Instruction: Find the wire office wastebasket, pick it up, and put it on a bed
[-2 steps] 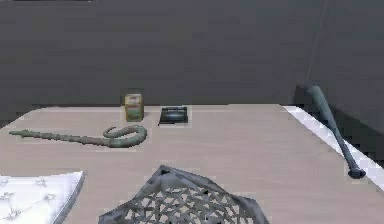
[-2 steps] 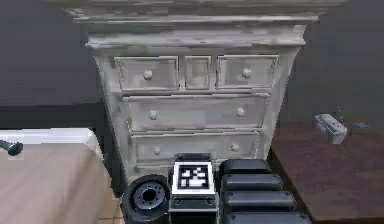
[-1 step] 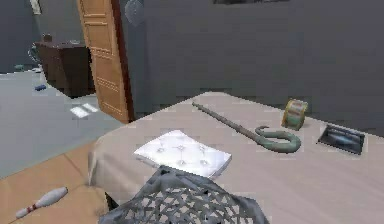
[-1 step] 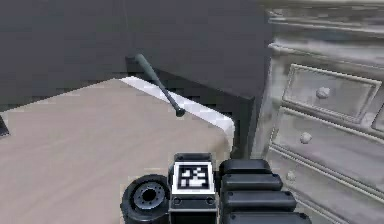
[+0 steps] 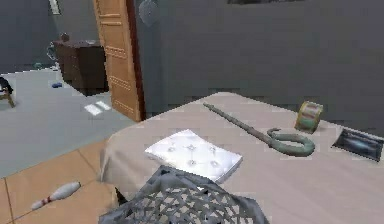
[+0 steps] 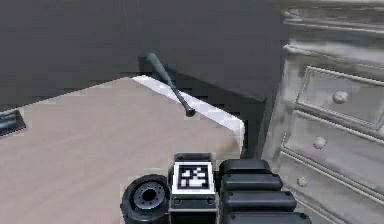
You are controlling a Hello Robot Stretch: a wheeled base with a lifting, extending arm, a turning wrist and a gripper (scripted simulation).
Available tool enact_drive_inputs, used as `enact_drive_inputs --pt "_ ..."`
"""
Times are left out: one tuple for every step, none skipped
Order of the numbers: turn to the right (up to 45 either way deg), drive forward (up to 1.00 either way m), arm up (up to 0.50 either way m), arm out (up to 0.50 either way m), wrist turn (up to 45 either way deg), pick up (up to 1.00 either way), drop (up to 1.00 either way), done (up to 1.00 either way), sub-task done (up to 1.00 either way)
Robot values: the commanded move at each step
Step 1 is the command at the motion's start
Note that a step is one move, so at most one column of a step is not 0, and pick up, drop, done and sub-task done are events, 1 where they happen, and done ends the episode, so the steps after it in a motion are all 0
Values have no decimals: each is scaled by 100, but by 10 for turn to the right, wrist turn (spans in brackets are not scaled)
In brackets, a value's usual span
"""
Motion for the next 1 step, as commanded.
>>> enact_drive_inputs --pt "450 0 0 0 0 0 0 0 0"
